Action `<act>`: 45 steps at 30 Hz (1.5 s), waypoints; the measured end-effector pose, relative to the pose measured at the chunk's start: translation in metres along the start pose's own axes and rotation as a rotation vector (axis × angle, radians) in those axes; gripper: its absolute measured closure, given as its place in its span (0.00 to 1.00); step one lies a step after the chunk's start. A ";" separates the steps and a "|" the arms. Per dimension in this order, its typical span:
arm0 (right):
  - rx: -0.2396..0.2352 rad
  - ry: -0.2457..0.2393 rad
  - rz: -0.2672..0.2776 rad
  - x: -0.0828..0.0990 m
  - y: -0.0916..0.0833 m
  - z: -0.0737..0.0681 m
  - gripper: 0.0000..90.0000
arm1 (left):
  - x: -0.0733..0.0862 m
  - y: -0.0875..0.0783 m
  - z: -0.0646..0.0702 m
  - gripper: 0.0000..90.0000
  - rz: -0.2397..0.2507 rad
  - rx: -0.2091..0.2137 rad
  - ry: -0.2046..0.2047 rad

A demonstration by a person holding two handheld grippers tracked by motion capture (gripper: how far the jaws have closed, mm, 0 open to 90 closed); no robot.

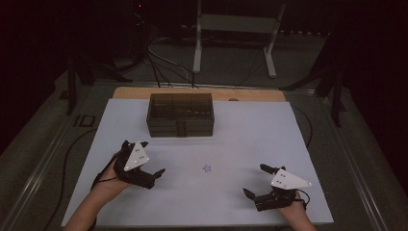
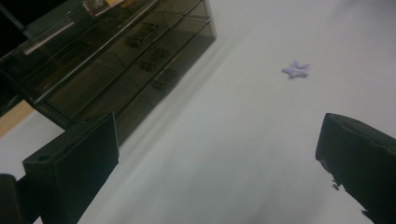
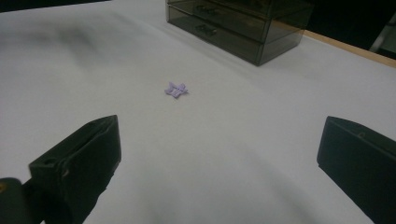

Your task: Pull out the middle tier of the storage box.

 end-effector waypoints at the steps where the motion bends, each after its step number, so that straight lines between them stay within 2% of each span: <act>1: 0.000 -0.002 0.000 0.000 0.000 0.000 0.00 | -0.003 0.004 -0.001 0.00 -0.012 -0.001 0.013; 4: -0.002 0.001 0.003 0.000 0.000 0.000 0.00 | -0.006 0.010 -0.002 0.00 -0.014 0.000 0.028; 12: -0.001 -0.007 -0.008 0.001 0.001 0.000 0.00 | -0.009 0.028 -0.007 0.00 -0.060 -0.040 0.110; 19: -0.003 0.000 -0.006 0.001 0.000 0.000 0.00 | -0.013 0.044 -0.005 0.00 -0.095 -0.034 0.175; 20: -0.003 0.002 -0.005 0.000 0.000 0.000 0.00 | -0.014 0.046 -0.006 0.00 -0.102 -0.044 0.190; 22: -0.003 0.003 -0.002 0.000 0.000 -0.001 0.00 | -0.014 0.046 -0.006 0.00 -0.102 -0.044 0.190; 23: -0.001 -0.001 -0.007 0.001 0.000 0.000 0.00 | -0.015 0.053 -0.007 0.00 -0.122 -0.058 0.230; 27: 0.001 -0.001 -0.005 0.000 0.000 0.000 0.00 | -0.016 0.062 -0.008 0.00 -0.148 -0.084 0.288; 30: 0.001 0.000 -0.008 0.001 0.000 0.000 0.00 | -0.015 0.069 -0.008 0.01 -0.169 -0.092 0.318; 33: 0.007 -0.001 -0.006 0.000 0.000 0.000 0.00 | -0.015 0.073 -0.009 0.02 -0.179 -0.099 0.329; 40: 0.012 -0.007 -0.013 0.001 0.001 0.001 0.00 | -0.012 0.085 -0.011 0.05 -0.217 -0.165 0.433; 45: 0.019 -0.008 -0.018 0.002 0.001 0.002 0.00 | -0.013 0.091 -0.014 0.09 -0.219 -0.214 0.476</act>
Point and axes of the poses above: each handheld gripper's, and its own axes: y roughly forward along the jaws, x roughly out of its underside, z roughly to its right, the point moved 9 cm from there along y, roughly forward along the jaws, and after that the axes turned 7 degrees about y, right-handed, at the moved point
